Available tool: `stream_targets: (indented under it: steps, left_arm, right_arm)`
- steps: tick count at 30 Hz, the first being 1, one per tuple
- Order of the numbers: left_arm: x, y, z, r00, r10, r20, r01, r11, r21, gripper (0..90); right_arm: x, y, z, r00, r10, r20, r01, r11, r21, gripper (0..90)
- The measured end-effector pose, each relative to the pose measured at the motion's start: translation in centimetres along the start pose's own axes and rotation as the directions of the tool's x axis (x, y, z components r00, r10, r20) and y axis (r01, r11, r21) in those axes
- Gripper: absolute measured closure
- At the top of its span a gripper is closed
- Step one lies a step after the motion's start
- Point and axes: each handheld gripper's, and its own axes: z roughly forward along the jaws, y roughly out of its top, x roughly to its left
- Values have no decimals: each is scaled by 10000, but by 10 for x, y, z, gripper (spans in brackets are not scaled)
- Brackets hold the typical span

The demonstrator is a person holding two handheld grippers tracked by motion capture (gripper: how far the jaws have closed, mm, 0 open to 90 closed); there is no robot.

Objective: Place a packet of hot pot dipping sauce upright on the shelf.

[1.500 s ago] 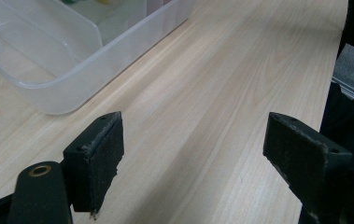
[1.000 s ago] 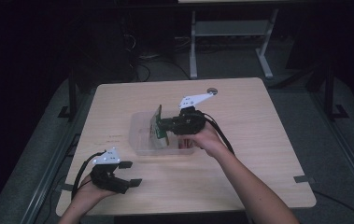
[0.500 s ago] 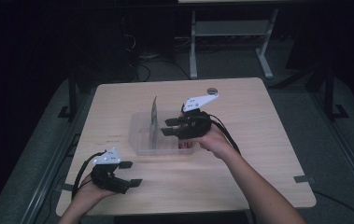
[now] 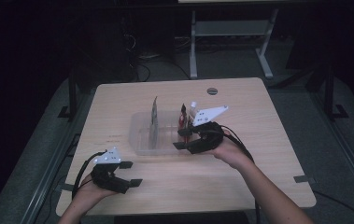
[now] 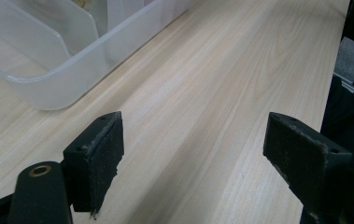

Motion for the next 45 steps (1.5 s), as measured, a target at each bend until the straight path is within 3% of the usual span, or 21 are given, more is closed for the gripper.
stream_targets:
  steps: [14,20,29,35,41,45]
  left_arm:
    - [0,-1,2,9999,93,127,-95,9999,124,200]
    - [0,-2,3,9998,183,97,-185,9996,235,192]
    - [4,-7,5,9987,493,-143,-483,9970,599,179]
    - [9,-11,6,9981,532,-303,-507,9956,785,166]
    - [15,-17,6,9925,963,-748,-857,9873,1340,148]
    - [18,-19,5,9912,971,-897,-832,9856,1474,143]
  right_arm:
    - [5,-43,-36,9984,81,561,-94,9997,229,393]
    - [3,-67,-54,9935,253,1110,-278,9994,206,343]
    - [-11,-111,-78,9733,864,2126,-960,9948,351,295]
    - [-20,-136,-91,9534,1020,2838,-1250,9901,641,267]
    - [-31,-154,-93,9428,996,3182,-1450,9818,1224,224]
    - [-36,-163,-93,9390,933,3310,-1515,9763,1548,210]
